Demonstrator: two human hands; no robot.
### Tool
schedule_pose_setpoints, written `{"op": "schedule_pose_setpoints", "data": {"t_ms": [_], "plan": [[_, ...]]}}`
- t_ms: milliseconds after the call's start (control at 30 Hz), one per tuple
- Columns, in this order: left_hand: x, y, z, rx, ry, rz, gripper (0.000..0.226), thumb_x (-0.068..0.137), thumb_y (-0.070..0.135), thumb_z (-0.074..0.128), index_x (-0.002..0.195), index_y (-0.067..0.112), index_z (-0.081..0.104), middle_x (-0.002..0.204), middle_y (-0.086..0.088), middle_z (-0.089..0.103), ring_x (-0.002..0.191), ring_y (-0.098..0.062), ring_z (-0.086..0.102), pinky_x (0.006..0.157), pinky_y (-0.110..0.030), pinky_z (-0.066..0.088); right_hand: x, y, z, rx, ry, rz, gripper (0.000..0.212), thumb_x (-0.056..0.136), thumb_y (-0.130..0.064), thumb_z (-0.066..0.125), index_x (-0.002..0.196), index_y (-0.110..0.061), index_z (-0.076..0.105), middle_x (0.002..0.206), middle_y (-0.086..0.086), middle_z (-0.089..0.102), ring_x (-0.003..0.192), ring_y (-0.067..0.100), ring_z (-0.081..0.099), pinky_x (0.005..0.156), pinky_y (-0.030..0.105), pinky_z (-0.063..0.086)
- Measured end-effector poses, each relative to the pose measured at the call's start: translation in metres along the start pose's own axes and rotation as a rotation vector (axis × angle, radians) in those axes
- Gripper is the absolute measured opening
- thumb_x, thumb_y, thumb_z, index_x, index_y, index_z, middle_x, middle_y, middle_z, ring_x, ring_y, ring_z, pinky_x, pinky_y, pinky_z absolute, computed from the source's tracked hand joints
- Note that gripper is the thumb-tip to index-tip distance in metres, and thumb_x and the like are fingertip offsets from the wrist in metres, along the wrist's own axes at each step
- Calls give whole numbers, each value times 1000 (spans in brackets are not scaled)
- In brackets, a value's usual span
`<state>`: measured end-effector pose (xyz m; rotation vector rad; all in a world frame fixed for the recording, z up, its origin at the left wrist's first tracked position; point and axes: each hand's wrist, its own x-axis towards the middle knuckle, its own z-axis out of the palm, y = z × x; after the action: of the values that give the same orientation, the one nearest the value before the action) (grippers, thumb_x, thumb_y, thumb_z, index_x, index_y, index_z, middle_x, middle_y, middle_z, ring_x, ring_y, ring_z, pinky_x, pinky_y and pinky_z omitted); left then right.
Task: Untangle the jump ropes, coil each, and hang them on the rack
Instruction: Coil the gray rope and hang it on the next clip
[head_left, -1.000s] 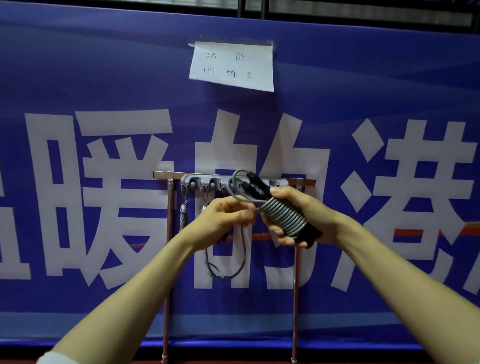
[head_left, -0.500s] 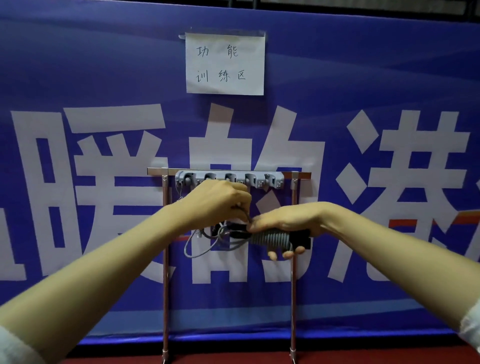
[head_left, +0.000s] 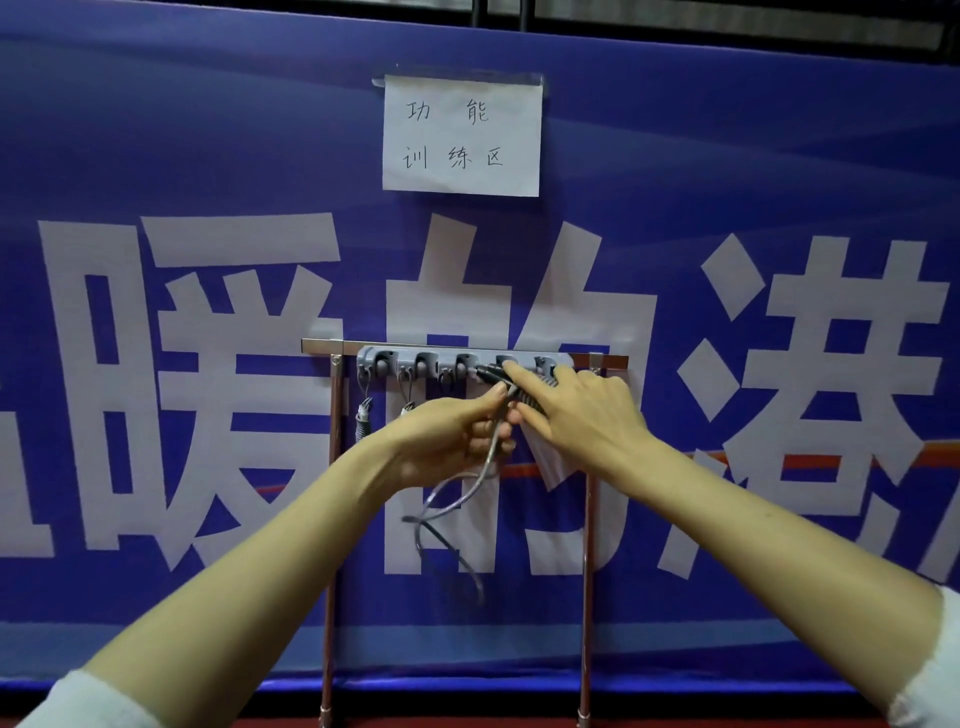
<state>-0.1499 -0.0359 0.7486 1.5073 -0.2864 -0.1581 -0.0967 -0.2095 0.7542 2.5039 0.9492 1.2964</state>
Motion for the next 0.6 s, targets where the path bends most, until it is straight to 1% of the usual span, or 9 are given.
{"op": "schedule_pose_setpoints", "data": {"t_ms": [67,133,167,233,300,400,433,500,600], "plan": [[1,-1,1,-148,27,6,28,85,36,61,90,9,68,68,1,58,63,-9,58,84,-28,55,1,4,1,-41,100,10,53,98,-50,38,147,-32,37,100,13,65,77,29,65,50,32,40],[4,-3,2,-269,15,-35,22,80,32,66,81,10,72,66,4,55,51,-5,52,78,-26,57,-1,5,-1,-38,188,20,52,94,-48,42,141,-27,48,85,13,64,66,29,64,44,31,40],[5,-3,2,-297,16,-48,20,78,31,69,76,12,73,67,5,54,49,-4,48,72,-23,55,0,4,-3,-2,189,29,54,94,-48,39,143,-26,46,87,13,63,68,30,64,46,32,41],[7,-7,0,-260,30,-22,16,78,29,70,75,14,75,68,6,51,50,-4,41,67,-20,44,0,2,-11,129,104,76,56,97,-50,34,149,-28,33,104,11,63,84,29,65,58,36,46],[8,-10,-2,-178,58,42,15,80,27,69,84,14,73,66,6,50,52,-4,37,65,-21,36,-2,3,-17,366,6,128,57,96,-53,41,147,-28,29,111,4,61,86,21,63,67,34,51],[7,-16,-2,-212,69,142,19,80,23,66,96,12,65,68,3,54,51,-4,39,59,-20,37,-7,3,-22,811,-144,206,56,87,-56,58,130,-25,39,97,-8,60,75,7,60,62,22,50],[7,-17,0,-226,55,177,20,81,23,64,97,11,64,71,2,55,52,-4,39,60,-20,37,-8,1,-24,985,-185,239,56,82,-58,61,122,-24,43,93,-7,62,73,7,61,59,21,49],[6,-13,7,-220,37,239,18,84,22,61,97,10,63,69,4,56,52,-4,39,62,-21,35,-9,-2,-28,1325,-218,322,57,77,-57,60,112,-14,48,84,3,64,65,13,63,53,23,51],[0,-1,9,-132,-19,278,16,85,21,60,96,10,63,70,5,61,55,-4,45,60,-19,38,-10,-1,-29,1616,-243,379,58,87,-47,52,116,3,46,78,14,60,53,20,58,40,23,46]]}}
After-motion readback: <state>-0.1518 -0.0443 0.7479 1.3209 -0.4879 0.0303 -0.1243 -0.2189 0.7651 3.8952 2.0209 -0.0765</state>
